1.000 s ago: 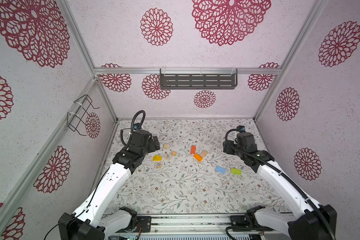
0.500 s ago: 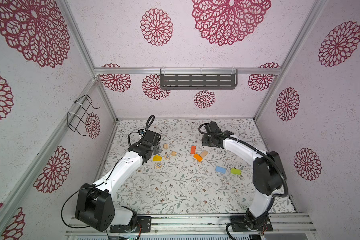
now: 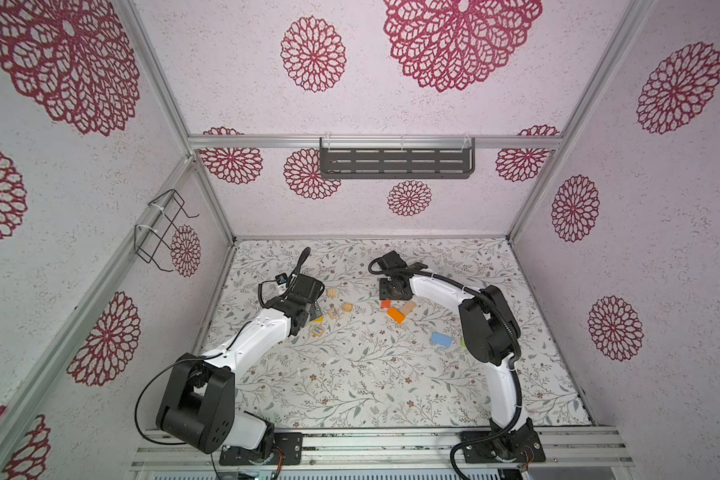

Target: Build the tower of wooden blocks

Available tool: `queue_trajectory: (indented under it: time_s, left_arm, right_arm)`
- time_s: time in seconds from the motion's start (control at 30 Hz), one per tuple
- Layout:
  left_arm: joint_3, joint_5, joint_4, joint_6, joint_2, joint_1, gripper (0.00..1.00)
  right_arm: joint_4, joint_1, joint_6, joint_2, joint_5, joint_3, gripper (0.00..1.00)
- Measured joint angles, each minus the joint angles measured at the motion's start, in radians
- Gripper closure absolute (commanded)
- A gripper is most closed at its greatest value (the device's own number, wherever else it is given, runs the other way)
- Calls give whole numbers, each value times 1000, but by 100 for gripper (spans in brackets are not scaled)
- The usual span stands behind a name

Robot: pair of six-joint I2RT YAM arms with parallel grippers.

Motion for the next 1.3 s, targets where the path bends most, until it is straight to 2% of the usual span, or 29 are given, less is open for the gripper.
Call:
queue_trajectory:
  time_s: [0.47, 0.67, 1.03, 1.3]
  left_arm:
    - [-56, 9, 48, -19, -30, 0, 3]
    - [-59, 11, 48, -23, -43, 0, 3]
    - [-74, 27, 45, -27, -90, 0, 3]
    - [-88, 37, 38, -26, -126, 0, 3]
  right_arm:
    - [-35, 15, 35, 61, -3, 59, 47]
    - [-56, 35, 44, 97, -2, 87, 54]
    - [-74, 45, 54, 98, 18, 87, 73]
    - [-84, 65, 58, 98, 44, 88, 73]
